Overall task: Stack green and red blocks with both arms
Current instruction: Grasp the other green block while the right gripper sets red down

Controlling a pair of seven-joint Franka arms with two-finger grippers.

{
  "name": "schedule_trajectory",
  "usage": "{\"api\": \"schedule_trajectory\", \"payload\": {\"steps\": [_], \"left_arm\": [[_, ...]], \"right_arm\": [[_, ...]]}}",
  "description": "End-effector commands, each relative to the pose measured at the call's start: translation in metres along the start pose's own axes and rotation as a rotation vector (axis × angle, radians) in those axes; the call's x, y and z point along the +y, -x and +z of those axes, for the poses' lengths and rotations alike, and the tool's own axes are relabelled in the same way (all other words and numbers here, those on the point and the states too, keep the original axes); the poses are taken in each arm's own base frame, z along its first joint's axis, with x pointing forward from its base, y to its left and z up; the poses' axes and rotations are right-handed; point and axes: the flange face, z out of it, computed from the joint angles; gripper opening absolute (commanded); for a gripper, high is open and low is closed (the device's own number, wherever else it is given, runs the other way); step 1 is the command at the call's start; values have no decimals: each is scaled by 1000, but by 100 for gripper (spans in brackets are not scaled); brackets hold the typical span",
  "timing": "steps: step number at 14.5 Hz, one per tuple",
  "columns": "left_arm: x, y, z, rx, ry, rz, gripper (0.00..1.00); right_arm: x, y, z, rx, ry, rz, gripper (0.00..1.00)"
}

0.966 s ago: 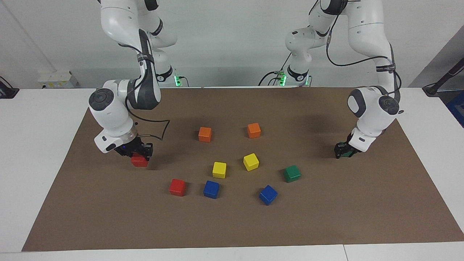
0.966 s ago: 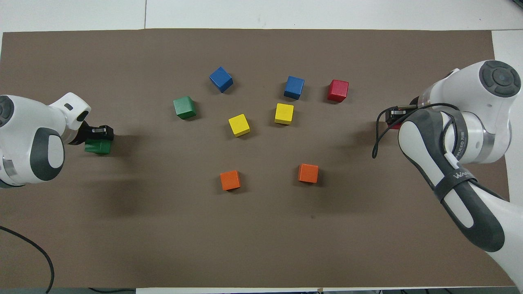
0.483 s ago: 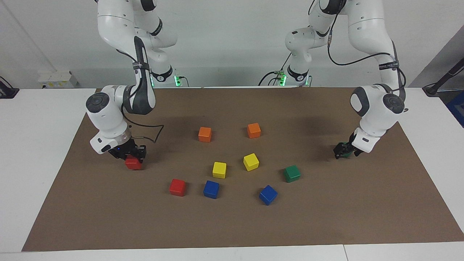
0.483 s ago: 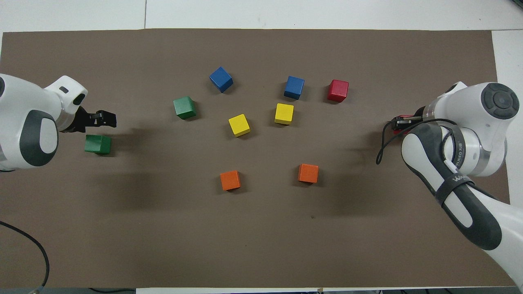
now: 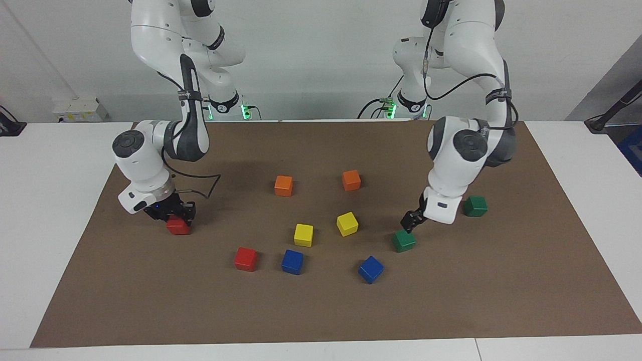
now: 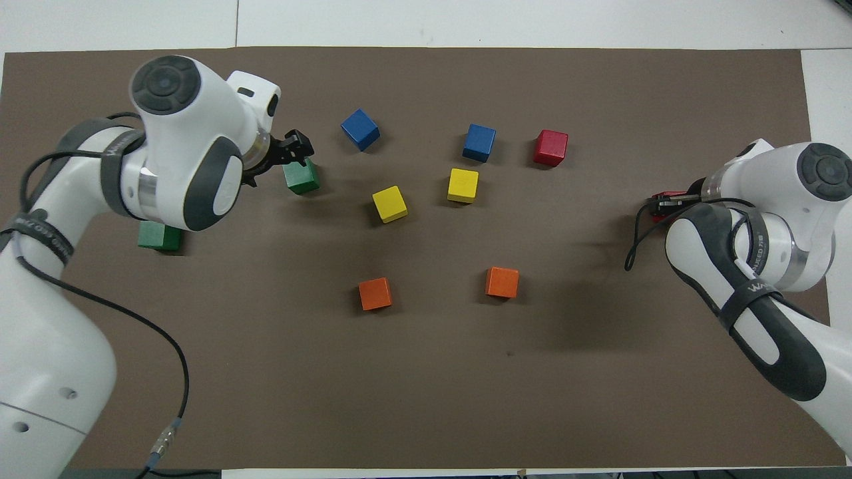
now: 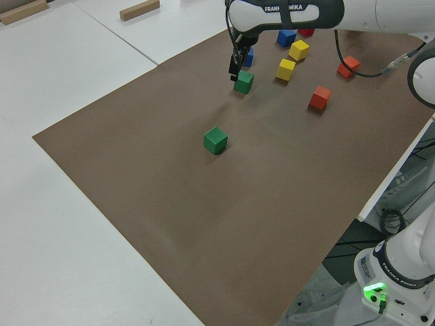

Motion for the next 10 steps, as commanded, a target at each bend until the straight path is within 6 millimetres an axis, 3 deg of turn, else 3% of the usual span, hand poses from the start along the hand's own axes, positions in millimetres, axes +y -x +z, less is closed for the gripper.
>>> {"api": "schedule_trajectory", "payload": {"steps": [1,3,5,7,10], "left_arm": [[7,-17,15,48,-43,25,100],[8,-16,18,65,-29,31,100],[9,-14,29,78,-13,36,100],[8,-11,39,98,8,44,100],[3,8,70,93,17,79,100]], "right_arm": [[4,2,5,9,-1,-11,0],[3,2,6,8,-2,-8,0],[3,1,5,13,-1,-7,99],[1,-2,3,13,0,-15,100],[1,-16,-31,-2,0,-34,100]]}}
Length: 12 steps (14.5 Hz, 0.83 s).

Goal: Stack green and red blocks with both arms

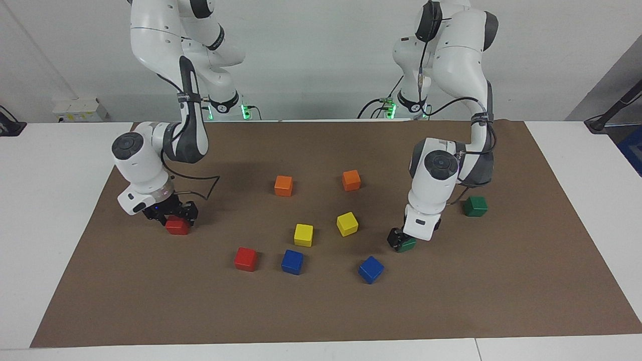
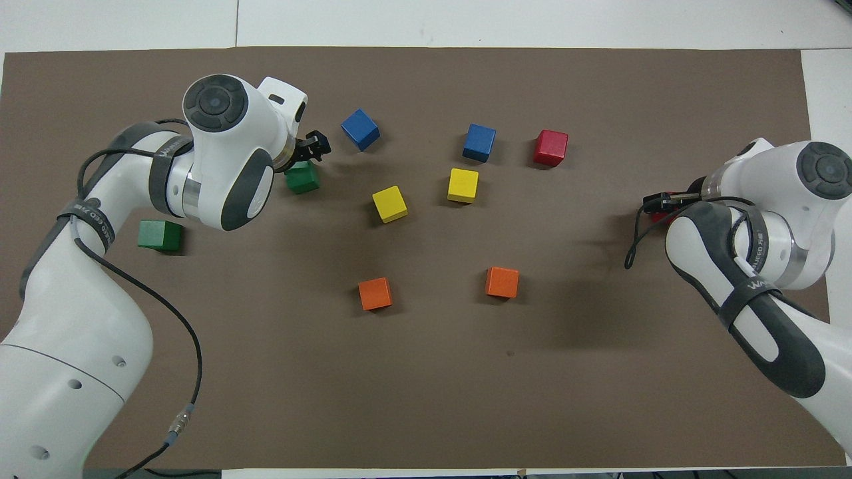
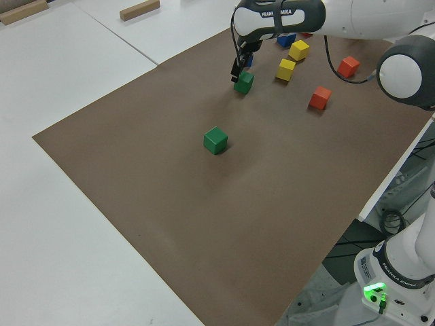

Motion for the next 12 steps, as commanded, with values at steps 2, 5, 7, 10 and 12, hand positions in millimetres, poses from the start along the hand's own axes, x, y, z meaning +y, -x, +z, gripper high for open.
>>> {"api": "schedule_trajectory", "payload": {"steps": [2,5,7,10,12], "left_arm": [[-3,22,26,18,2,42,100],[-4,18,17,-61,17,-113,1],[-10,4,-8,-128,-28,-137,0],[-73,10,-73,-164,-66,-34,0],[-141,29,-100,-203,-73,91,0]], "right_arm": [[2,-17,-72,-8,25,-62,100],[-5,-27,-125,-18,62,-97,100],[-48,-44,-142,-6,56,-74,100],[-102,-65,-141,-25,66,66,100],[-122,-77,-109,-42,66,135,100]]}}
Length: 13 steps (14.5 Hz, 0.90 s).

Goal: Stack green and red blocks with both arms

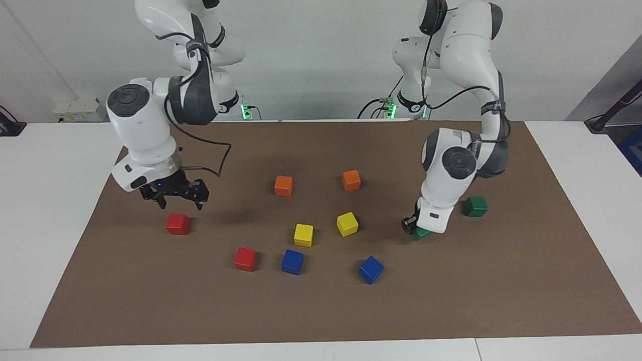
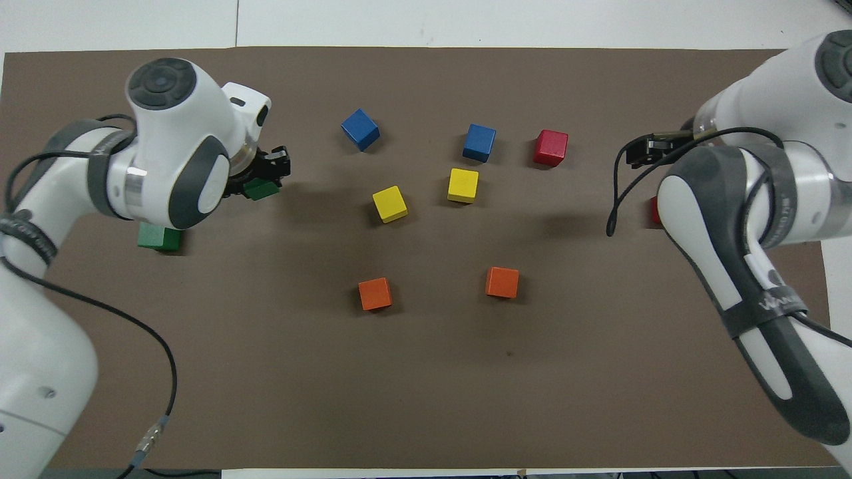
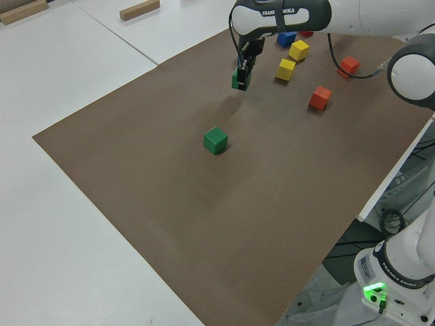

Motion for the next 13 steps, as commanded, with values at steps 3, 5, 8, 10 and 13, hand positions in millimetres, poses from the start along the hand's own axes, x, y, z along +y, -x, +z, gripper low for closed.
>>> {"api": "schedule_trajectory", "payload": {"steps": [3,5,8,10,13], "left_arm": [[-146,48,-20,-69,-5,296,0],[-181,47,-9,-82,2,352,0],[-207,40,6,-9,15,377,0],[-207,35,14,16,19,393,0],[-207,28,15,47,24,386,0]], "right_arm": [[-78,-54,64,-29,-29,166,100],[-110,-64,80,-10,-29,161,100],[-121,-70,95,27,-36,150,100],[-123,-72,105,41,-35,147,100],[-124,-75,120,72,-41,143,100]]}}
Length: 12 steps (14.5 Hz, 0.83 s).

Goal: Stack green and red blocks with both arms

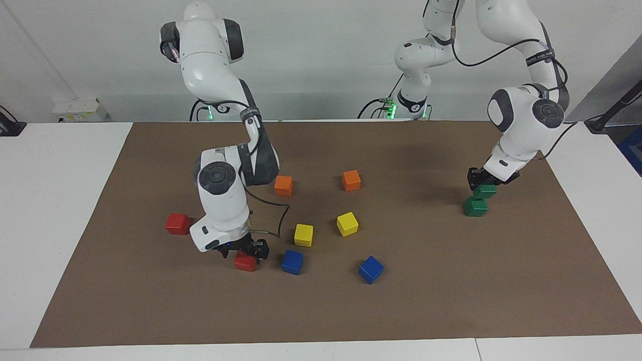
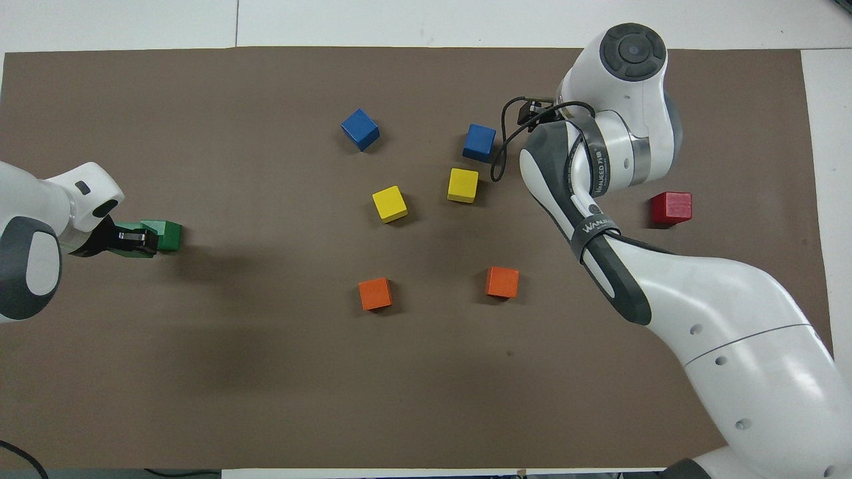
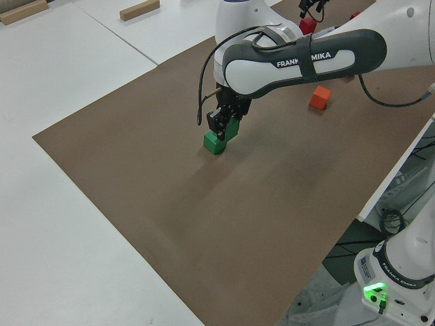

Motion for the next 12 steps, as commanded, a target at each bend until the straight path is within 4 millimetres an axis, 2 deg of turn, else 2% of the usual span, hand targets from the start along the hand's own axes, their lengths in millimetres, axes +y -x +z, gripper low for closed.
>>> {"api": "schedule_trajectory", "payload": {"steps": [1,10,11,12], "left_arm": [[-7,0,1,36,13,-1,0],[-4,-14,20,69,20,-8,0],[-5,-15,22,69,21,-10,0],[-5,-15,23,69,21,-13,0]], "right_arm": [[-2,-7,15,23,-17,8,100],[2,12,46,3,-6,-37,100],[3,15,48,4,-7,-36,95],[5,17,50,3,-7,-39,81]]}}
